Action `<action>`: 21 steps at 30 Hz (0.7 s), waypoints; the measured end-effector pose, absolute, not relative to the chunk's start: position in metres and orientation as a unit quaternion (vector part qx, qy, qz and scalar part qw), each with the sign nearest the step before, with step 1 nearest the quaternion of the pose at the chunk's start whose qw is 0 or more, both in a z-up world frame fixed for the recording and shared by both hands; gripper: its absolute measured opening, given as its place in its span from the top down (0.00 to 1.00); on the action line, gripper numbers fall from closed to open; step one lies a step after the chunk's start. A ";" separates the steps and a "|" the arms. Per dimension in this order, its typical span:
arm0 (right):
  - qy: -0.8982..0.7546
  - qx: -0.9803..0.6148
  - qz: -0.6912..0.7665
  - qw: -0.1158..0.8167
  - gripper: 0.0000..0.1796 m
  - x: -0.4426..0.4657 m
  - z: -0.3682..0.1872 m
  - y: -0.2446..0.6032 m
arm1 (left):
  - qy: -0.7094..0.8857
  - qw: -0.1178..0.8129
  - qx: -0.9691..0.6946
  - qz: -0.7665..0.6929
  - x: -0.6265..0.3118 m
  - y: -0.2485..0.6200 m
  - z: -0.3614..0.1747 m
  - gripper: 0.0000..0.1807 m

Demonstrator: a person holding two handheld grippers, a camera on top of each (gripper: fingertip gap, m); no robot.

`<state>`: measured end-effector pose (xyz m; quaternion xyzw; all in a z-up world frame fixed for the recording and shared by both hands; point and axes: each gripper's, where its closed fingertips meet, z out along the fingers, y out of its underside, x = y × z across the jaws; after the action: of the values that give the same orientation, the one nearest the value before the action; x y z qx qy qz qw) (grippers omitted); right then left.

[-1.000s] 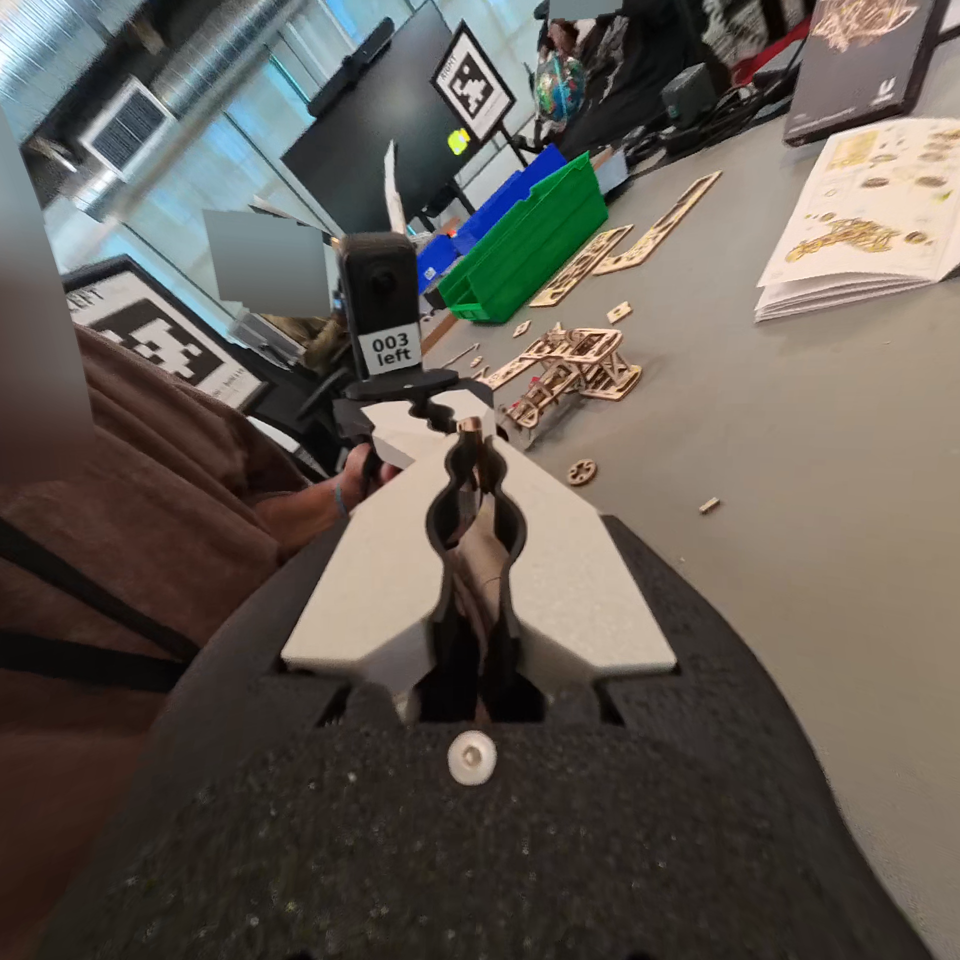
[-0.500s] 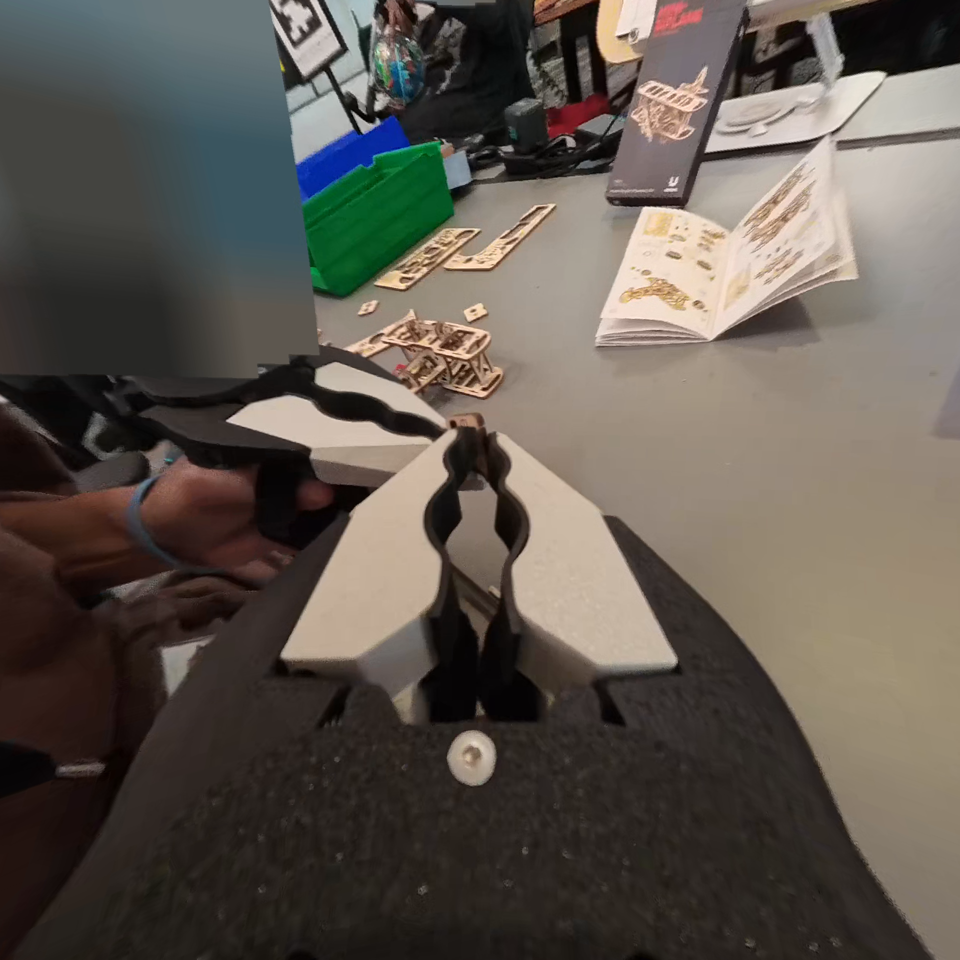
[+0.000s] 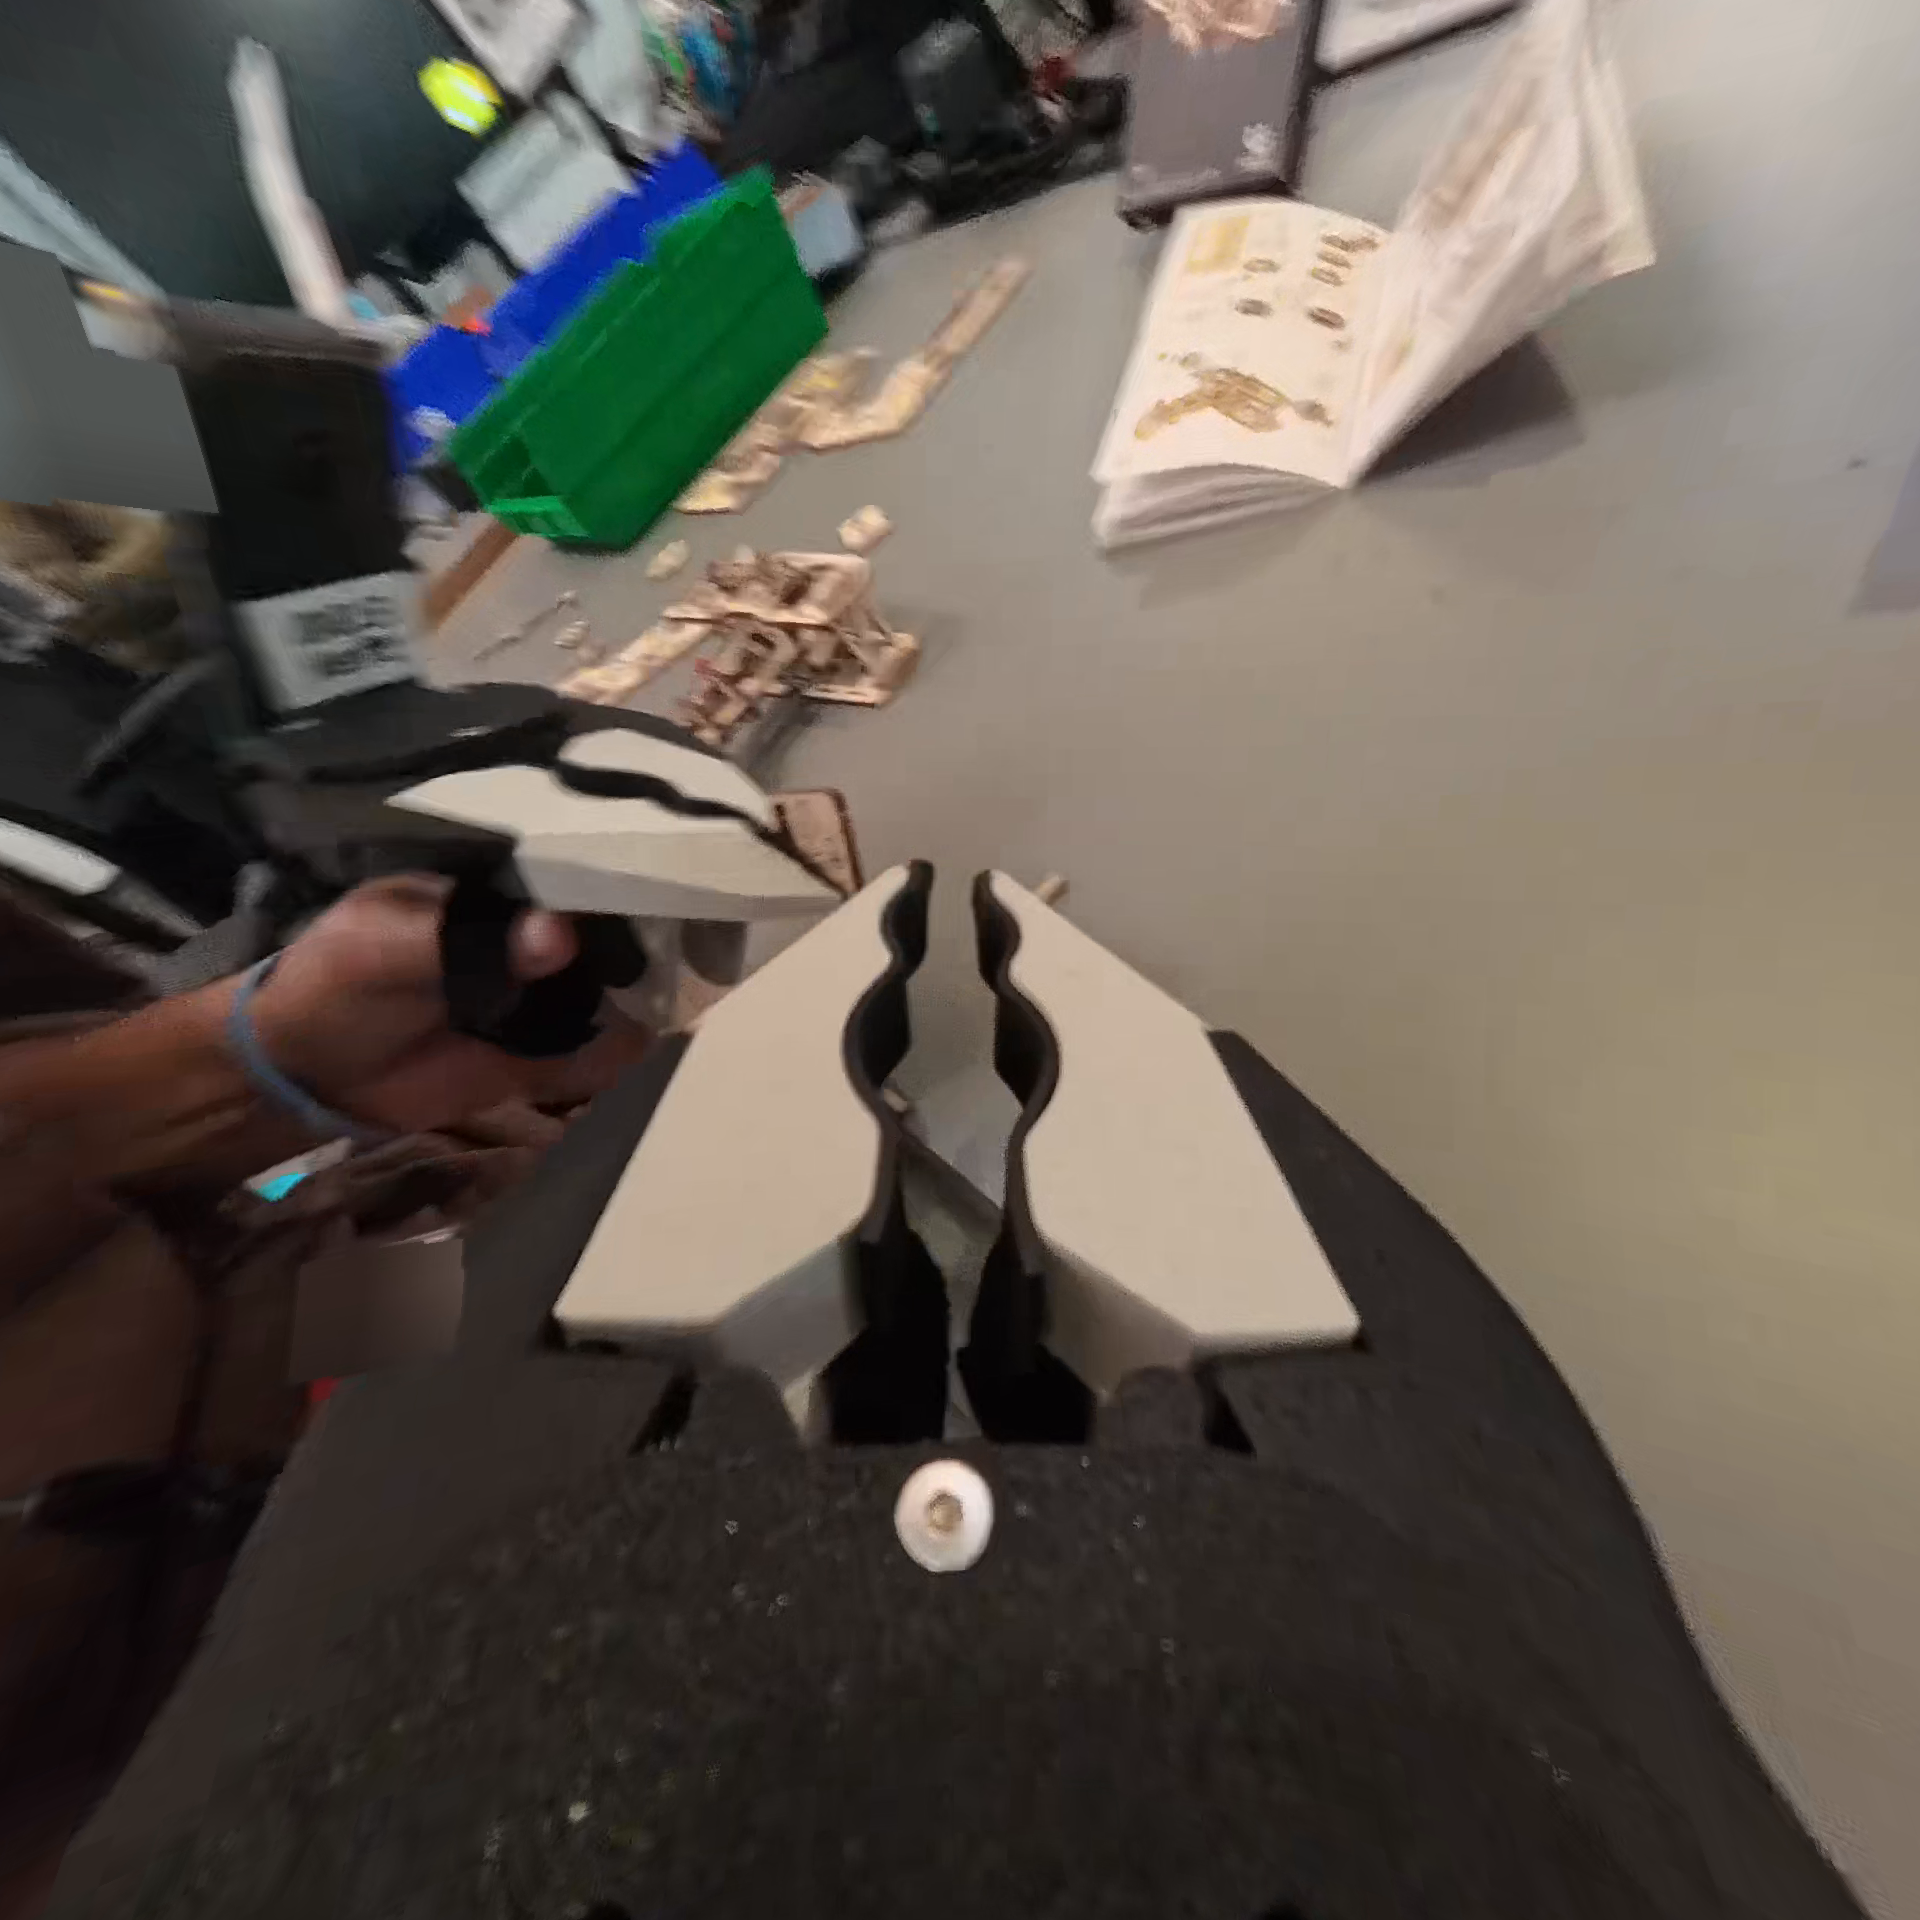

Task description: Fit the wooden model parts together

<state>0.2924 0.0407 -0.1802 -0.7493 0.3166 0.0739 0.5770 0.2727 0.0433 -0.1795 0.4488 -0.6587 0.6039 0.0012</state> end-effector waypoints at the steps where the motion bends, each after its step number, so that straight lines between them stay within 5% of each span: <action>1: 0.304 -0.738 0.095 0.595 0.92 0.289 -0.174 0.042 | -0.629 0.030 0.460 0.626 0.274 0.047 -0.173 1.00; 6: 0.294 -0.640 0.280 0.653 0.83 0.268 -0.140 0.058 | -0.562 0.143 0.446 0.682 0.261 0.057 -0.147 1.00; 16: 0.274 -0.571 0.399 0.664 0.99 0.236 -0.121 0.087 | -0.557 0.218 0.398 0.696 0.230 0.057 -0.128 1.00; 21: 0.252 -0.541 0.456 0.661 0.98 0.223 -0.109 0.092 | -0.576 0.197 0.374 0.700 0.217 0.063 -0.118 1.00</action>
<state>0.2227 0.0915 -0.1095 -0.5405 0.2518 0.4555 0.6610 0.2168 0.0635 -0.1179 0.3736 -0.5756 0.7001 0.1972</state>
